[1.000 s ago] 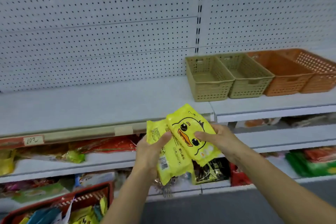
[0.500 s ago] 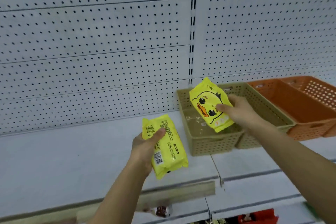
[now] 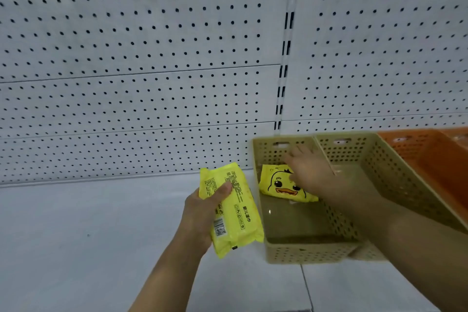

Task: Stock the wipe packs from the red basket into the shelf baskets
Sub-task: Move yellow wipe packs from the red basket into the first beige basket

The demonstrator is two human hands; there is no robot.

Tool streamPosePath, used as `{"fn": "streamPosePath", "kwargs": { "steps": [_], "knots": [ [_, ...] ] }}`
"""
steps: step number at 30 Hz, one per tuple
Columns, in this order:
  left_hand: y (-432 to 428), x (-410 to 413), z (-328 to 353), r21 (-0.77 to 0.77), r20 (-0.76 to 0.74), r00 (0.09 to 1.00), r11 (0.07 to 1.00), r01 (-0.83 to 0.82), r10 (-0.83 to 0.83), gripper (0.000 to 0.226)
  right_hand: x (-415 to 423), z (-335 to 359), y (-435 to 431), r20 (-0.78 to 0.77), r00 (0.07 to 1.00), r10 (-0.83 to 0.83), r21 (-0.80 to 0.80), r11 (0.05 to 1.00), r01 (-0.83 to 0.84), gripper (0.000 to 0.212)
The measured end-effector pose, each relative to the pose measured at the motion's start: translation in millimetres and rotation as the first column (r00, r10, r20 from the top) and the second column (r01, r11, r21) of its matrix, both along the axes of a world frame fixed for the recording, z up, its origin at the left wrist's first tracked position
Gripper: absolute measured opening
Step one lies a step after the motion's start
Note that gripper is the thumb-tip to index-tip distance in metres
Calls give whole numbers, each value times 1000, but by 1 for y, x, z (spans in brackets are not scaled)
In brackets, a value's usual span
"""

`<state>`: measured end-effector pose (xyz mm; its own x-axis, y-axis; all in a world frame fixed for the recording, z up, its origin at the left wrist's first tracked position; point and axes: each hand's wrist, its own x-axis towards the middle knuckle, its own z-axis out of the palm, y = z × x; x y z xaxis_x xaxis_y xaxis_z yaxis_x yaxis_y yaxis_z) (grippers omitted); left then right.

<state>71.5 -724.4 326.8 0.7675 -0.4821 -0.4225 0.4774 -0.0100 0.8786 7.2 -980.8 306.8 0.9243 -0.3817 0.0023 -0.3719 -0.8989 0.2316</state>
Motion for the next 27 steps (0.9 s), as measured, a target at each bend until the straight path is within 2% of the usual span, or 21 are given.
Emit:
{"fn": "streamPosePath", "kwargs": {
  "steps": [4,8,12,14,16,17,19,21,22,23,24,25,26,27],
  "knots": [
    [-8,7,3,-6,-7,999,999,-45,45,33,-2,-18,15,-231,973,10,143,989,24,53],
    [-17,7,9,-46,-25,996,995,-88,87,31,10,-32,-2,-230,971,68,159,987,-32,70],
    [-25,3,13,-90,-128,973,975,-202,190,29,14,-32,-17,-249,962,112,331,943,-24,86],
    [-29,0,16,-128,-195,954,958,-255,228,28,11,-23,-14,-143,981,132,453,890,-53,93],
    [-36,-3,18,-177,-229,941,940,-292,249,27,-1,-3,-1,125,981,150,584,788,-195,101],
    [-39,-4,19,-207,-231,940,932,-298,250,27,-10,11,11,249,948,197,614,725,-312,103],
    [-49,-7,23,-263,-213,949,922,-283,230,30,-27,32,36,404,847,346,533,663,-525,102],
    [-59,-14,30,-310,-201,959,915,-258,202,33,-36,38,50,498,746,442,355,681,-641,88],
    [-64,-17,33,-319,-186,964,916,-242,190,34,-38,38,51,587,696,414,303,685,-663,76],
    [-68,-19,35,-315,-151,972,924,-218,178,37,-40,40,50,689,653,315,320,676,-664,61],
    [-70,-21,37,-287,-91,981,939,-188,169,43,-44,47,50,753,640,151,415,646,-641,43],
    [-72,-21,37,-227,-18,988,962,-151,151,50,-48,54,51,765,644,-29,537,581,-612,23],
    [-73,-20,36,-145,61,990,982,-120,130,53,-52,57,50,728,656,-200,654,489,-577,12],
    [-74,-19,35,-72,126,985,992,-107,116,51,-54,61,49,673,658,-338,738,380,-558,12]
  ]
}}
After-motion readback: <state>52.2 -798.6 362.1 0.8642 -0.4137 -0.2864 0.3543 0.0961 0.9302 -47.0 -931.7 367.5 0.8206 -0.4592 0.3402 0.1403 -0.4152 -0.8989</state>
